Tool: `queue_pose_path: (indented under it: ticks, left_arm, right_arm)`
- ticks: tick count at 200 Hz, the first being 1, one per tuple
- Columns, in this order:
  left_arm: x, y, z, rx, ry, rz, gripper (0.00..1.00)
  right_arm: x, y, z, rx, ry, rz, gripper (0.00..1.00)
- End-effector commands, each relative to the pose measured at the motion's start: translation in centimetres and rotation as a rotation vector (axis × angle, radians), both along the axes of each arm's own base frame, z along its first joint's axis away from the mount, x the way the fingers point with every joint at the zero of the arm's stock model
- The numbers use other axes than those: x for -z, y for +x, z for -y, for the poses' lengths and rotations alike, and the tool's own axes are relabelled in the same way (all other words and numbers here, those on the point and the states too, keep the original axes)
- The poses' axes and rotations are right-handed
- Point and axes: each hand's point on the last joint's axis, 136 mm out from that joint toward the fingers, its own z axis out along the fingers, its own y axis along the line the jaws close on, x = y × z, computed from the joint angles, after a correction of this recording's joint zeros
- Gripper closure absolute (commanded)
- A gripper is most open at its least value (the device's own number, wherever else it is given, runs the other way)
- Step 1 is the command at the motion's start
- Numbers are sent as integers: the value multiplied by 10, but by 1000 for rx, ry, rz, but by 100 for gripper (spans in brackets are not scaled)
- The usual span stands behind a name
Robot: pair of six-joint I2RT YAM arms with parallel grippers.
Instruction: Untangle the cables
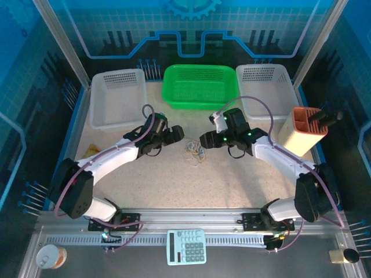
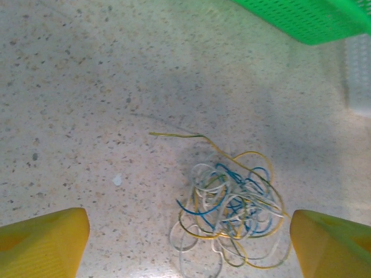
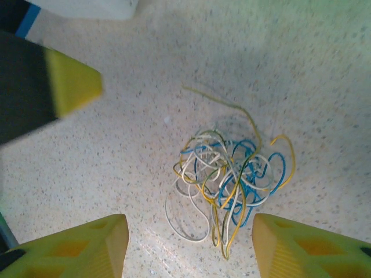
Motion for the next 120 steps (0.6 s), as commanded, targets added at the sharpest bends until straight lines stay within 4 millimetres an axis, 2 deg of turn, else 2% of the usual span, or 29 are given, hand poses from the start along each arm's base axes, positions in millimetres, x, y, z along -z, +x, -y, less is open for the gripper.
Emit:
queue_pose_path:
  ticks: [1,25,72,120]
  left_arm:
    - [12,6,-1,-32,47,-27,12]
    - [21,18,3,-29,78,-38,16]
    - [35,40,15,9,128,-56,25]
    - [53,47,16,29,185,-77,33]
  right_arm:
    - [-14,-4,8,23,-50,39,41]
    - [-15,-4,12,50,-55,50,39]
    - [-1,-7,14,71,-74,35,35]
    - [0,-9,20,93,-95,46,31]
